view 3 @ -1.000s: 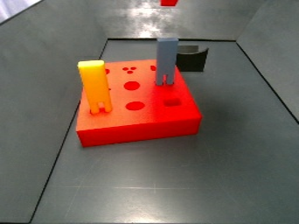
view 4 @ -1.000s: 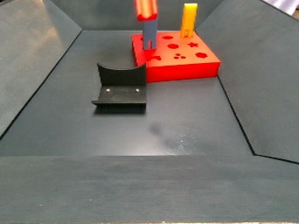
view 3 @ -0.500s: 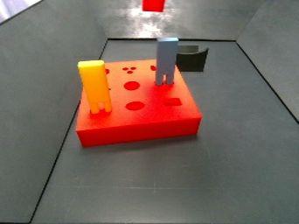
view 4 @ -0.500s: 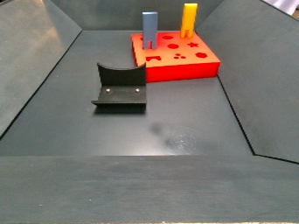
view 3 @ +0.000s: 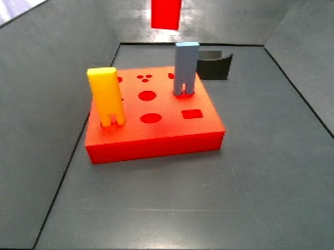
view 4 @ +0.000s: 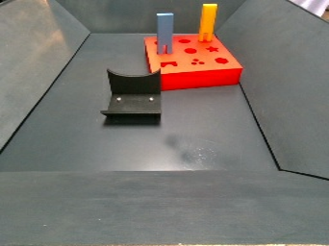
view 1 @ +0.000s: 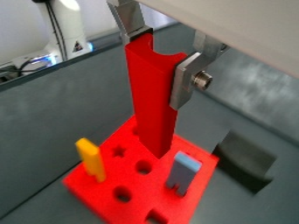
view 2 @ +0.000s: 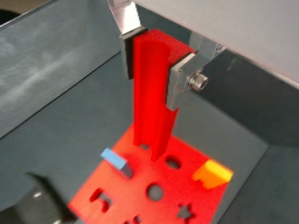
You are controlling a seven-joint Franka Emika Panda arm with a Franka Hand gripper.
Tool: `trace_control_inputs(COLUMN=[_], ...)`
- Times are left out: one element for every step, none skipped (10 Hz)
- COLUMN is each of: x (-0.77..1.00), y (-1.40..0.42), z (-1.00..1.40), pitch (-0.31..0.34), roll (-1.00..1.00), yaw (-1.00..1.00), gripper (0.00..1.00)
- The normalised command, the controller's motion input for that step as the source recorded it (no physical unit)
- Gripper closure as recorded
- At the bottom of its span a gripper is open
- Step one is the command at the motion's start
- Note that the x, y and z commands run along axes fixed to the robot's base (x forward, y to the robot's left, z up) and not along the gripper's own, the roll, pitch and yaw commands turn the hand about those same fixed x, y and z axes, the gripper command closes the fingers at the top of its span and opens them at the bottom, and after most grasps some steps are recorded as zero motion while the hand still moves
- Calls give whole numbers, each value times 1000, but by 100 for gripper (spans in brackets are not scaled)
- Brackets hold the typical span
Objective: Pick up the arch object. Move up. Place the arch object on the fixture. Regrasp the arch object. Move to above the board. Insert the arch object.
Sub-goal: Move to above the board, then insert the arch object.
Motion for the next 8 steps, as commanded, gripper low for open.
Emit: trace_control_inputs(x=[-38, -27, 0, 117, -23, 297, 289, 134], y=[-2, 3, -26, 54, 46, 660, 746, 749], z=[0, 2, -20, -43, -43, -406, -626, -754], pitch=[-29, -20, -40, 0, 0, 13, 0, 0], roll=[-341, -223, 10, -77, 0, 76, 30, 0], yaw=[-32, -27, 0, -103, 0, 197, 269, 369], gripper=[100, 100, 100, 100, 100, 100, 100, 100])
